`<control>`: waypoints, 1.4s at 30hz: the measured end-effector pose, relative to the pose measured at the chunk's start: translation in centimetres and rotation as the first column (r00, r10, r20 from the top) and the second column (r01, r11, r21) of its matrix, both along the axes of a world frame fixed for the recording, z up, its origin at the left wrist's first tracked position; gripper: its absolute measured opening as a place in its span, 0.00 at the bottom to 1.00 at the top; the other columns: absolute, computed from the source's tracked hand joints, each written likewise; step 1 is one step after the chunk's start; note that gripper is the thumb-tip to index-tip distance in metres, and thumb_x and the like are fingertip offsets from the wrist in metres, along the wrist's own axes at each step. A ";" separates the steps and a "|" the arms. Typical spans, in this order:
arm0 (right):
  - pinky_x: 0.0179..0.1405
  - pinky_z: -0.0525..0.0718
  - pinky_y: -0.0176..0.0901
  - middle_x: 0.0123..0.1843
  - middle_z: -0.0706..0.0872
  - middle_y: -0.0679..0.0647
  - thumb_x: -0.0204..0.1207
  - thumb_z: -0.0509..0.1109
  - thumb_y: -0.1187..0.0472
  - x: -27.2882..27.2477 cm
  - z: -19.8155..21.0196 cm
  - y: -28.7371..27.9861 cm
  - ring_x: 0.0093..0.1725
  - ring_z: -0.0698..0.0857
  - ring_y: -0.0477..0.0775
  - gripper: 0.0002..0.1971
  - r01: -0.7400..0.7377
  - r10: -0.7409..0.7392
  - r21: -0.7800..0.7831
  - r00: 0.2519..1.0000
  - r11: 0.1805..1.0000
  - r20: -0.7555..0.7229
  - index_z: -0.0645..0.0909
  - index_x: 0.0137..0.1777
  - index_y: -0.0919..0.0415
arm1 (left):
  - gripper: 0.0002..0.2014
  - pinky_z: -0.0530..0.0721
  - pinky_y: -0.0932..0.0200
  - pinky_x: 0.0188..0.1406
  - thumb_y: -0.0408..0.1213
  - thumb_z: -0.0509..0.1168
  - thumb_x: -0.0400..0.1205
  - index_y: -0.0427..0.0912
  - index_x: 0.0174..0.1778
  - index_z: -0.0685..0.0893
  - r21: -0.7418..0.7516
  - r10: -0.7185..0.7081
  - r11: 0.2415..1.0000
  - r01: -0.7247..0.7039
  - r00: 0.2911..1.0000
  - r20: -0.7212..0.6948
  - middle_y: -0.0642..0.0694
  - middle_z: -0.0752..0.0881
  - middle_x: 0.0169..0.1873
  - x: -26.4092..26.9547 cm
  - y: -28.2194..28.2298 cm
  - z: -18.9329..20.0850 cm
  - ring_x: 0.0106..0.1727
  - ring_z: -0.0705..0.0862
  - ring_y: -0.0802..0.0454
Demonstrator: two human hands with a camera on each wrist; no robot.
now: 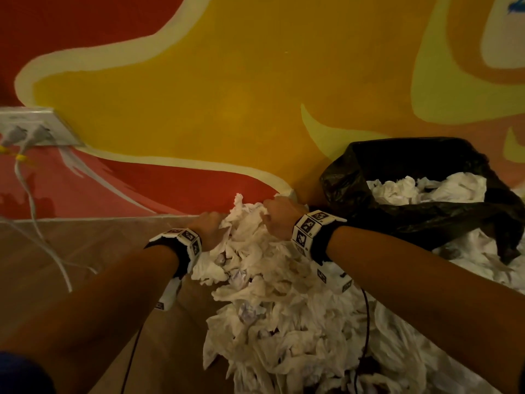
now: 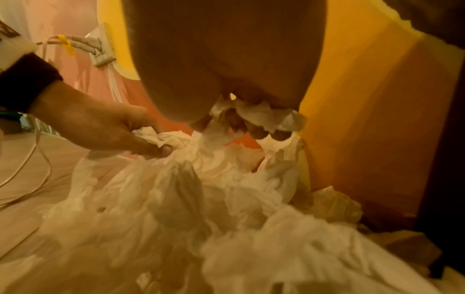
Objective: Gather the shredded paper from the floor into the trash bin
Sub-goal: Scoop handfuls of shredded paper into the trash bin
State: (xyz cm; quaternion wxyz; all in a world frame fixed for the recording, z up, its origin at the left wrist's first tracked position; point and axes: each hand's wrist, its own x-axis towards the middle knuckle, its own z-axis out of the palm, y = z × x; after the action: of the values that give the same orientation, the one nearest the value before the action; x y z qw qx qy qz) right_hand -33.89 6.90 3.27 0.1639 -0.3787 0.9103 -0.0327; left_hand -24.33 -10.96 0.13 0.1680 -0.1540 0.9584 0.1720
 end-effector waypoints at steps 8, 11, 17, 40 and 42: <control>0.41 0.78 0.50 0.39 0.79 0.63 0.80 0.64 0.49 0.6 4.2 1.6 0.41 0.78 0.60 0.21 0.035 -0.015 -0.333 0.998 0.942 0.062 0.75 0.33 0.66 | 0.28 0.83 0.47 0.45 0.55 0.48 0.87 0.40 0.32 0.81 0.131 0.191 0.979 -0.159 0.937 -0.293 0.42 0.85 0.29 -1.0 1.9 4.5 0.39 0.85 0.41; 0.34 0.75 0.52 0.32 0.79 0.63 0.73 0.69 0.60 0.6 6.0 2.4 0.36 0.76 0.60 0.15 0.099 -0.048 -0.471 0.992 0.877 0.119 0.75 0.28 0.67 | 0.30 0.72 0.60 0.27 0.59 0.54 0.85 0.43 0.23 0.78 0.357 0.404 0.893 -0.273 0.835 -0.374 0.51 0.76 0.15 -1.9 3.5 6.6 0.17 0.74 0.57; 0.31 0.80 0.49 0.32 0.84 0.60 0.68 0.72 0.66 0.4 8.4 4.0 0.35 0.82 0.59 0.07 0.188 -0.075 -0.553 0.973 0.811 0.220 0.78 0.32 0.62 | 0.18 0.83 0.49 0.43 0.43 0.67 0.80 0.32 0.59 0.82 0.545 0.578 0.777 -0.315 0.699 -0.421 0.32 0.87 0.53 -3.6 6.3 10.6 0.54 0.86 0.35; 0.24 0.72 0.35 0.28 0.80 0.52 0.83 0.63 0.51 0.5 11.4 9.6 0.24 0.80 0.36 0.08 0.086 0.036 -0.596 0.981 0.798 0.190 0.77 0.49 0.54 | 0.09 0.80 0.49 0.44 0.37 0.56 0.84 0.36 0.53 0.76 0.891 0.632 0.450 -0.054 0.725 -0.275 0.39 0.81 0.49 -5.7 14.5 15.7 0.47 0.81 0.40; 0.24 0.69 0.34 0.28 0.77 0.45 0.84 0.63 0.53 0.4 11.8 9.8 0.22 0.76 0.35 0.04 0.113 0.024 -0.606 0.977 0.788 0.214 0.77 0.51 0.50 | 0.19 0.81 0.54 0.45 0.50 0.53 0.87 0.36 0.52 0.78 0.909 0.548 0.411 -0.062 0.814 -0.193 0.40 0.81 0.47 -5.4 15.0 16.0 0.44 0.83 0.46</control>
State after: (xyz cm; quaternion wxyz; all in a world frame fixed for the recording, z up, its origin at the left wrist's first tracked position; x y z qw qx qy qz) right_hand -33.52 16.74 15.10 0.1262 -0.3839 0.8363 -0.3705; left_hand -29.76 4.01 16.12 -0.0482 -0.1791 0.6954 0.6943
